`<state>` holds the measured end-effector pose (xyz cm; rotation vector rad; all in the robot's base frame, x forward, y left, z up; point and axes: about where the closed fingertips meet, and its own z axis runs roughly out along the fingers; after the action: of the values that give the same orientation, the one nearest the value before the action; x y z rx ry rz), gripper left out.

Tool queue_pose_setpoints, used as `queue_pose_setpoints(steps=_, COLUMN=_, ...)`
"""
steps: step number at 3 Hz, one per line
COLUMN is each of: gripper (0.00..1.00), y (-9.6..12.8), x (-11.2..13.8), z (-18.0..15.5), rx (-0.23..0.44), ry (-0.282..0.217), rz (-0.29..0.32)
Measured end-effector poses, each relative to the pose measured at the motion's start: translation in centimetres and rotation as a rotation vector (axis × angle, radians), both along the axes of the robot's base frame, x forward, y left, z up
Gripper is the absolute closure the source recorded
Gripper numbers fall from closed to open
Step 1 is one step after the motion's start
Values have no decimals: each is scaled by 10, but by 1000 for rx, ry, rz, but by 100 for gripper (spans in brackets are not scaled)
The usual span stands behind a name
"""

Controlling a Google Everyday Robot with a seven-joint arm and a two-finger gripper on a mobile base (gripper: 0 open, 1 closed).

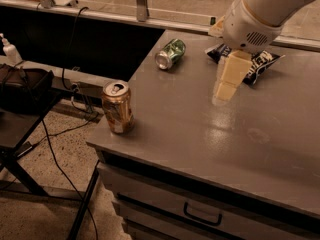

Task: Pick green can

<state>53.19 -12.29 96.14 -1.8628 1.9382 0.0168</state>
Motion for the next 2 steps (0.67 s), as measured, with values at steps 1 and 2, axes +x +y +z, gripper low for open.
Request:
queue_pose_setpoints(steps=1, gripper=0, y=0, x=0, z=0, rx=0, ry=0, rz=0)
queue_pose_setpoints(steps=2, gripper=0, y=2, x=6, z=-3, rx=-31, ry=-17, rz=2)
